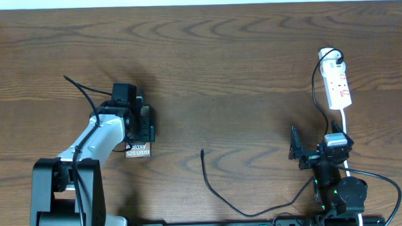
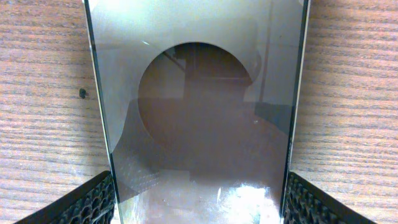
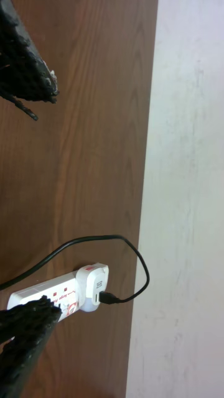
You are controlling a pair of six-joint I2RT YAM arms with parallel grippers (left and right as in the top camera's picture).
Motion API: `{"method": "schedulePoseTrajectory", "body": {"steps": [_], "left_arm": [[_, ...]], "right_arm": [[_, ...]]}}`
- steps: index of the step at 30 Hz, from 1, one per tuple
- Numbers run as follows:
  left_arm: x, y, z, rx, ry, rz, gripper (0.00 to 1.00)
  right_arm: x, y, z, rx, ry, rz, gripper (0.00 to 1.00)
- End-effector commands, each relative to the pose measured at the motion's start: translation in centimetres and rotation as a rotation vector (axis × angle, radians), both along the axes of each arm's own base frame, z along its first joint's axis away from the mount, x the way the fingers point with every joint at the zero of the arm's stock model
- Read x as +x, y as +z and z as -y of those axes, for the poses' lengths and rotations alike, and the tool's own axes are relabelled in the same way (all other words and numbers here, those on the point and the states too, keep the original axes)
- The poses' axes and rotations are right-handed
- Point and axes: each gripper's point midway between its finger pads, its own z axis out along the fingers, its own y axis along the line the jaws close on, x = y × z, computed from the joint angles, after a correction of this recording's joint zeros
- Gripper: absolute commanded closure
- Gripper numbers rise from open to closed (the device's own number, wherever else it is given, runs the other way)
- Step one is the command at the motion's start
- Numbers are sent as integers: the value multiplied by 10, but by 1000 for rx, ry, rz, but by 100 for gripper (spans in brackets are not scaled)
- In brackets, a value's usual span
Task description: Plug charger to phone and switch on socket
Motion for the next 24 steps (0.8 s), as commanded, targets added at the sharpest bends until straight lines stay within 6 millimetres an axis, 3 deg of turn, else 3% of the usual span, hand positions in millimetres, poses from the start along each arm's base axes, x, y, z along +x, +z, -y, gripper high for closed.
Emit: {"method": "schedulePoseTrajectory", "body": {"steps": [1, 7, 24], "left_arm": [[-9, -7, -1, -7, 18, -26, 23], [-9, -7, -1, -7, 18, -26, 7], [-2, -5, 0, -11, 18, 4, 5]], "right_arm": [[0, 0, 0, -13, -1, 2, 1], [0, 0, 0, -13, -1, 2, 1], [0, 0, 0, -13, -1, 2, 1]]}}
